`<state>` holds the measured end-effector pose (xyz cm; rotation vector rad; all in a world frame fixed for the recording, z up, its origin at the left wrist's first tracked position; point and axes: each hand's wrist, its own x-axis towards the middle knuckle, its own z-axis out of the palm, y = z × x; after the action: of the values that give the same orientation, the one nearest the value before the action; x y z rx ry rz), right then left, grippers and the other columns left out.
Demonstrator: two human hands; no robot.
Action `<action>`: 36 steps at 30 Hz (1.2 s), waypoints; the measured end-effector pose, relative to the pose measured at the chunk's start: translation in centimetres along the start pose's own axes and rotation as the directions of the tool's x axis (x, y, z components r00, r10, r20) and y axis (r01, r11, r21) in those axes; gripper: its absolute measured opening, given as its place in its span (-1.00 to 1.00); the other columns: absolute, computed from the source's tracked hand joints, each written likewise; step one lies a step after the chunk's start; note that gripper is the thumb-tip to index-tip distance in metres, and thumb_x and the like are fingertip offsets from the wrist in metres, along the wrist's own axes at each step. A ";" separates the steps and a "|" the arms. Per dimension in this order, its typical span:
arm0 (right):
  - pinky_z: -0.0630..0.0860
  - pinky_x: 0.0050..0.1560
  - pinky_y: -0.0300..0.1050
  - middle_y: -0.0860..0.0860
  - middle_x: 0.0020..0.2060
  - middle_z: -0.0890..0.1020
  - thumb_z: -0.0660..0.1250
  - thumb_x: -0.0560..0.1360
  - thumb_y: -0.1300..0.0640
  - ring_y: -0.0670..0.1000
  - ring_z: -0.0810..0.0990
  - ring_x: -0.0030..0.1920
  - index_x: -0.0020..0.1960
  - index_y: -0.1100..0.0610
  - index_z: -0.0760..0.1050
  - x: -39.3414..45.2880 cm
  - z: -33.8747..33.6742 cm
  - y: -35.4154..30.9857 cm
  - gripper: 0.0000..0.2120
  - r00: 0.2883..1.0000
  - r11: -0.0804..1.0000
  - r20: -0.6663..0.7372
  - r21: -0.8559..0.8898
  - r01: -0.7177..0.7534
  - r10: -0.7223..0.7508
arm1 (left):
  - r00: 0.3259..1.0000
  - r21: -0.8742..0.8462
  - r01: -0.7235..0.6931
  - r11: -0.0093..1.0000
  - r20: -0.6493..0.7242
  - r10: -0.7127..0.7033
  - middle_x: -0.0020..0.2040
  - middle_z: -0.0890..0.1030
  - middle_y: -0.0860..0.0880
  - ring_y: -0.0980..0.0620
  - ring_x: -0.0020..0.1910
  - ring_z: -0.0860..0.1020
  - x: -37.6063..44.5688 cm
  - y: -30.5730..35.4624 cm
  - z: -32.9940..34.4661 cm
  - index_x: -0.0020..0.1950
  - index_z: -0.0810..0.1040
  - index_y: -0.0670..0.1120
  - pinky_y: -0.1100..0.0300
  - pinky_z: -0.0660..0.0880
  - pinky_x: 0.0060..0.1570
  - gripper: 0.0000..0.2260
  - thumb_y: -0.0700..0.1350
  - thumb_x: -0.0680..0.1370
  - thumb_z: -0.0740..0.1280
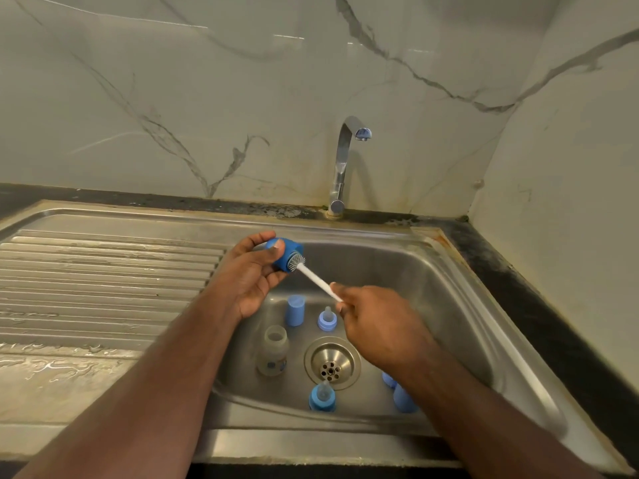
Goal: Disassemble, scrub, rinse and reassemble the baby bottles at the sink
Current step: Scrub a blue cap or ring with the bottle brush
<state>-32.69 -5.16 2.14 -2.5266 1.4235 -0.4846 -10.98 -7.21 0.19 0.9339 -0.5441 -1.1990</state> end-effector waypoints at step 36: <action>0.32 -0.26 -0.43 -0.33 -0.38 0.55 0.25 0.65 0.03 -0.32 0.52 -0.35 0.42 -0.18 0.47 -0.1 -0.3 1.2 -0.65 0.992 0.901 0.036 0.417 -0.122 0.117 | 0.993 -0.094 0.005 0.996 0.115 0.005 0.23 0.61 -0.30 -0.25 0.10 0.69 -0.7 0.5 -0.2 0.34 0.51 -0.14 -0.06 0.67 0.01 -0.66 -0.35 0.58 0.31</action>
<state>-33.83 -5.68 2.01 -2.0853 1.2949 -0.6727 -10.75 -6.49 0.60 0.7886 -0.5744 -1.2730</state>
